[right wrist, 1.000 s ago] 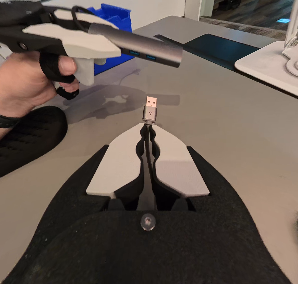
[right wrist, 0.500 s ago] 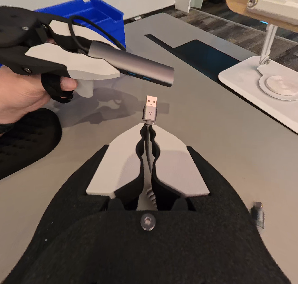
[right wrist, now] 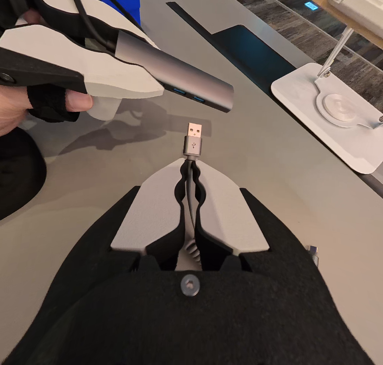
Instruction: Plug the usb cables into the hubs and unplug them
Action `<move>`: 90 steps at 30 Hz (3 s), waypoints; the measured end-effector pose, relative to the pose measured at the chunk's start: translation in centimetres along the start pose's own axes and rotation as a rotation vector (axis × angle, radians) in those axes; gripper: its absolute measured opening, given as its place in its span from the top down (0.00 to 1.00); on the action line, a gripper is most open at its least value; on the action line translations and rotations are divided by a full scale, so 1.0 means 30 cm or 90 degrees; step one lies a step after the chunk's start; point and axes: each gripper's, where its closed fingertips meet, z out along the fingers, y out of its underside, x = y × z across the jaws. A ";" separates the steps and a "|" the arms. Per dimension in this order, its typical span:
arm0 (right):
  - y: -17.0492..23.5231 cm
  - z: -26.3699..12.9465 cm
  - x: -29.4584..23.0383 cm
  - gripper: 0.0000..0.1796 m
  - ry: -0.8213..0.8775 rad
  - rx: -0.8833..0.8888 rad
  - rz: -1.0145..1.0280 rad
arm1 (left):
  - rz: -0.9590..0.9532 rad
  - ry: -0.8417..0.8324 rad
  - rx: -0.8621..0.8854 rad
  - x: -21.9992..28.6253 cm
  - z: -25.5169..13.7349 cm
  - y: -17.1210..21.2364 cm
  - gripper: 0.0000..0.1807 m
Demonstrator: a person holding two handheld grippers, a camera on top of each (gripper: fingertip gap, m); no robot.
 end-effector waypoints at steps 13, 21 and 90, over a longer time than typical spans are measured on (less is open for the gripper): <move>0.005 0.000 0.002 0.98 0.001 -0.011 -0.001 | 0.002 -0.004 -0.004 -0.009 0.005 0.013 0.82; 0.018 0.004 -0.006 0.98 -0.002 -0.043 0.015 | -0.109 0.044 -0.003 0.010 0.015 0.022 0.82; 0.010 0.055 -0.033 0.98 -0.142 -0.141 0.146 | -0.234 0.066 -0.048 0.019 0.063 0.107 0.82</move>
